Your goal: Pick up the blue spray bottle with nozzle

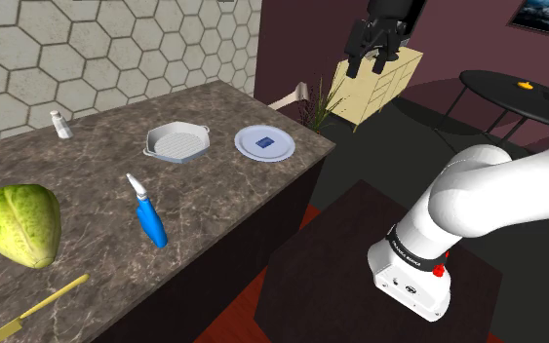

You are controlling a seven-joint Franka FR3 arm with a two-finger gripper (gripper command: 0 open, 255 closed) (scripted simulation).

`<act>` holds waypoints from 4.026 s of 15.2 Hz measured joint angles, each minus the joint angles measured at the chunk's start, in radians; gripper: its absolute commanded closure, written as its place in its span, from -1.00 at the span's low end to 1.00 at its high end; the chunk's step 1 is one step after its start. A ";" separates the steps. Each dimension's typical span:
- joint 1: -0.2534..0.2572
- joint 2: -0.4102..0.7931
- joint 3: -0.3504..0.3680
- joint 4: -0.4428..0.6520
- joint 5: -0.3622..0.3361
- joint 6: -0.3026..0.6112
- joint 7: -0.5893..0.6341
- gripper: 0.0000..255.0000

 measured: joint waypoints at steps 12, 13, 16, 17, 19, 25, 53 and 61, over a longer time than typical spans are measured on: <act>0.066 0.178 0.167 -0.036 0.100 0.229 0.156 -1.00; 0.072 0.206 0.183 -0.033 0.106 0.256 0.171 -1.00; 0.087 0.290 0.232 -0.012 0.120 0.326 0.217 -1.00; 0.093 0.310 0.248 -0.011 0.124 0.346 0.235 -1.00; 0.101 0.366 0.279 0.017 0.125 0.378 0.267 -1.00; 0.124 0.564 0.371 0.104 0.098 0.498 0.378 -1.00; 0.363 1.372 0.425 0.713 -0.257 0.648 0.755 -1.00; 0.363 1.375 0.425 0.712 -0.259 0.653 0.755 1.00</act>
